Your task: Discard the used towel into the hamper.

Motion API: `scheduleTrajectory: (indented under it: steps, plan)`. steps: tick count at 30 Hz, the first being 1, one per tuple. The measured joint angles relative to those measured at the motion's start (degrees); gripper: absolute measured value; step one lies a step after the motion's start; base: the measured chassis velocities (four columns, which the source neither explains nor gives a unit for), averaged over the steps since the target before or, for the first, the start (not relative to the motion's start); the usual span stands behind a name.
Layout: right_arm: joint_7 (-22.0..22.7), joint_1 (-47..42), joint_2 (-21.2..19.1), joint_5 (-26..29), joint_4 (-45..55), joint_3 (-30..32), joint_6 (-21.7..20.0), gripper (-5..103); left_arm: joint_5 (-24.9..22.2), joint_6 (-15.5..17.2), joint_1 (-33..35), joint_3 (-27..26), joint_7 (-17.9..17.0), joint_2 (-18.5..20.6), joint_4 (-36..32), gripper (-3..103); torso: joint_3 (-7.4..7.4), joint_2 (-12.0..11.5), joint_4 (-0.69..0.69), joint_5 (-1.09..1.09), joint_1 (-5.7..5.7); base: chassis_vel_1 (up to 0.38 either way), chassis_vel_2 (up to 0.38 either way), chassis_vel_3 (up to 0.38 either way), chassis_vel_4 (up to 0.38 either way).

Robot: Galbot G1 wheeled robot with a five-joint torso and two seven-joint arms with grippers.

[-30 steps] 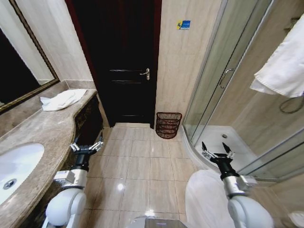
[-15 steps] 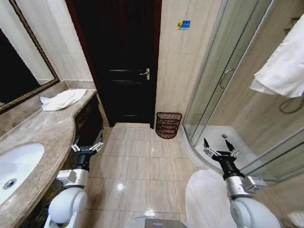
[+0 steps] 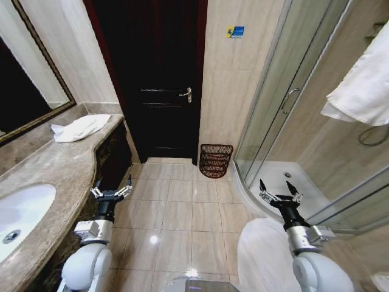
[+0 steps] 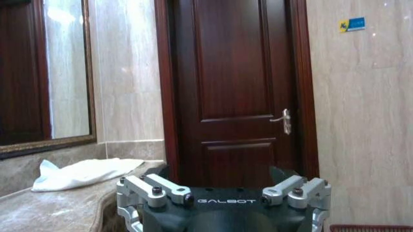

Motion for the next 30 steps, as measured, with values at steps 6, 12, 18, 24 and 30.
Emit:
scheduleTrajectory:
  steps: [6, 12, 18, 24, 30]
  plan:
    - [0.0, 0.1, -0.1, 0.0, -0.5, 0.0, 0.5, 100, 0.1, -0.2, 0.1, 0.0, 0.0, -0.1, 0.2, 100, 0.00, 0.0, 0.00, 0.01, 0.01, -0.020, 0.052, 0.059, -0.014]
    - [0.0, 0.2, -0.1, 0.0, -0.6, -0.1, 0.7, 100, 0.1, -0.5, 0.3, 0.0, 0.0, -0.2, 0.3, 100, 0.00, 0.0, 0.01, 0.00, 0.01, -0.003, 0.099, 0.098, 0.004]
    - [0.0, 0.1, -0.1, 0.0, -0.8, -0.1, 0.8, 100, 0.2, -1.0, 0.7, 0.0, 0.1, -0.5, 0.4, 100, 0.00, 0.0, 0.01, 0.00, 0.01, 0.037, 0.110, 0.108, 0.019]
    - [0.0, 0.0, 0.0, 0.0, -0.8, -0.2, 1.2, 100, 0.1, -3.1, 1.2, 0.0, 0.1, -0.6, 0.9, 100, 0.00, 0.0, 0.03, -0.01, 0.00, 0.045, 0.117, 0.130, 0.052]
    - [0.0, 0.0, 0.1, 0.0, -0.9, -0.3, 1.4, 100, -0.5, -4.1, 1.5, -0.1, 0.1, -0.6, 1.1, 100, 0.00, 0.0, 0.01, 0.00, 0.00, -0.020, 0.102, 0.096, -0.025]
